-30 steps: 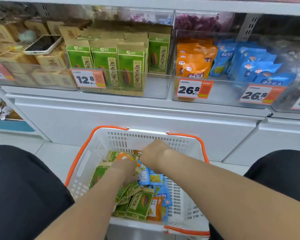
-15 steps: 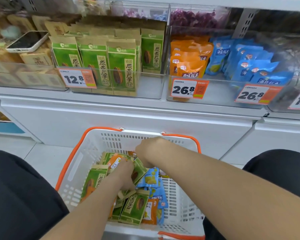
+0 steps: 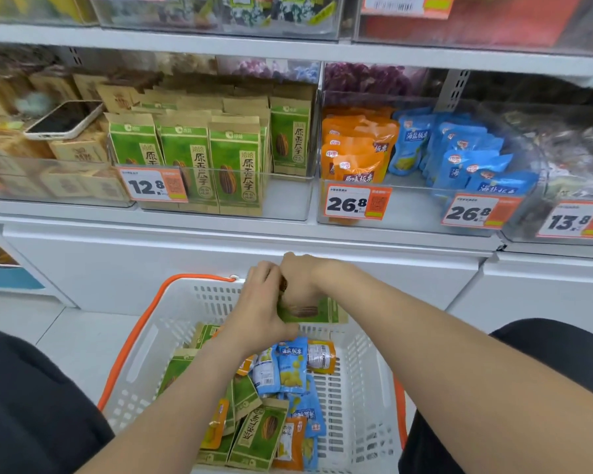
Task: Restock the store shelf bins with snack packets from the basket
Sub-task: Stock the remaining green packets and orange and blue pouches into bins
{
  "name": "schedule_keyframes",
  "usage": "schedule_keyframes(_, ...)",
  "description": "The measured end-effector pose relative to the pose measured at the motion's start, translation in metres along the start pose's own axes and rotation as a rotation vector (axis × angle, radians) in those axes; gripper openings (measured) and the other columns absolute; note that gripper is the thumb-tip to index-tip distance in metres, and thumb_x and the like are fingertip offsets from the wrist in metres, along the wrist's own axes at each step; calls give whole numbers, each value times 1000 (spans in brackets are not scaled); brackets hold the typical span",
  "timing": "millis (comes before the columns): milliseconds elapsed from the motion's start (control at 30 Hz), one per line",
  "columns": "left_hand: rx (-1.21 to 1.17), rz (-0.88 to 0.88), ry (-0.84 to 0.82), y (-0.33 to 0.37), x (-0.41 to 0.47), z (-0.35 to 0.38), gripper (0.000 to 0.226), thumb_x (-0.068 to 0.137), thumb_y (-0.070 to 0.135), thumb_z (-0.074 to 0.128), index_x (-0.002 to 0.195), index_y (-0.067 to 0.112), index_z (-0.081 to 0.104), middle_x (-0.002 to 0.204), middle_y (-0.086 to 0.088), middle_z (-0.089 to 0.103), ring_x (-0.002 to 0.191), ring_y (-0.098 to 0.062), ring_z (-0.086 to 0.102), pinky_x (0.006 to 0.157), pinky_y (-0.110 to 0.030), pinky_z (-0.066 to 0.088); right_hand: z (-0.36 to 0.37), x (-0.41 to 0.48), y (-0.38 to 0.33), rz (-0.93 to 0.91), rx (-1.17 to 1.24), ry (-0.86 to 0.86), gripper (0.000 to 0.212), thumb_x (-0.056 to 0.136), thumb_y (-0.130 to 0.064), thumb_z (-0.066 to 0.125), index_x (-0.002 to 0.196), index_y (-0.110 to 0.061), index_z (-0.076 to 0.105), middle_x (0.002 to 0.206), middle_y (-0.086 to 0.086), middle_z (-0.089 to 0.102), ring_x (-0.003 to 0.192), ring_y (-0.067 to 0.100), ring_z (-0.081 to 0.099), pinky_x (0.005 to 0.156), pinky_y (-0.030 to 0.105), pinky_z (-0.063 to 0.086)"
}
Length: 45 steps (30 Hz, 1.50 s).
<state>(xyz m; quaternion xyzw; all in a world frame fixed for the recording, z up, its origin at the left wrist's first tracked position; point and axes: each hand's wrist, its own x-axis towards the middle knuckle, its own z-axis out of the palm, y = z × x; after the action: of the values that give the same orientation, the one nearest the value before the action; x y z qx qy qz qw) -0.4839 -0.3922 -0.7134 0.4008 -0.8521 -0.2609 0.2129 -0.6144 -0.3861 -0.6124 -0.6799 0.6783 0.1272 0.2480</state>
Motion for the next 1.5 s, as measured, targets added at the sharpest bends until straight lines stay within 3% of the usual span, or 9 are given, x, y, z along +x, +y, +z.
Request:
schedule_keyframes(100,-42,28,174,9,1,-8,81,53,27,88,122,18,47,123,6,33,116,-17,39,89,-26,45,-8,-6,4,2,78,81,30,86,-29,73,107,-12,60,102,6,67,83,23,64,68,32,51)
schedule_keyframes(233,-306,-287,282,7,1,-14,88,78,17,84,150,20,34,141,0,42,126,-15,49,98,-29,45,-24,-14,15,87,322,230,32,87,-24,75,114,-12,63,108,7,67,99,26,66,80,32,55)
schedule_keyframes(333,-688,-484,268,12,9,-29,26,102,13,55,126,10,64,108,-9,77,94,-26,75,85,-42,60,-30,-15,16,99,551,287,29,88,-17,71,114,-11,59,108,10,66,99,29,67,87,41,60)
schedule_keyframes(567,-912,-314,434,54,20,-62,50,112,47,36,109,17,75,97,-5,80,88,-18,76,74,-33,63,-54,-33,0,-71,928,390,21,92,-4,69,102,-23,69,106,7,75,103,26,71,94,49,57)
schedule_keyframes(767,-643,-182,695,66,46,-84,46,111,46,41,91,8,57,82,-3,63,74,-8,57,68,-33,47,-77,-46,-7,-140,1020,360,27,95,-15,71,119,-28,65,110,1,75,101,22,71,88,46,60)
schedule_keyframes(1067,-269,47,741,89,85,-141,38,112,33,45,75,26,47,67,10,48,63,0,45,58,-25,30,-118,-60,-3,-159,746,922,52,84,-28,85,122,-25,50,110,-6,65,104,20,62,90,41,53)
schedule_keyframes(1267,164,87,699,86,120,-176,15,101,25,55,111,21,65,113,0,66,110,-26,55,92,-43,43,-147,-59,17,-220,628,1263,35,91,-21,76,116,-19,51,97,-8,63,92,0,48,68,22,30)
schedule_keyframes(1333,322,13,629,84,127,-185,31,95,31,62,124,23,59,128,2,58,126,-26,46,103,-48,35,-152,-49,24,-194,621,1264,32,90,-19,77,111,-19,52,95,-7,65,89,-10,50,69,12,37)
schedule_keyframes(1500,547,-66,497,66,138,-178,74,85,57,68,144,18,44,155,-2,42,150,-26,27,117,-62,21,-152,-13,28,-67,436,1130,36,91,-25,77,116,-25,50,103,1,68,92,10,56,77,33,45)
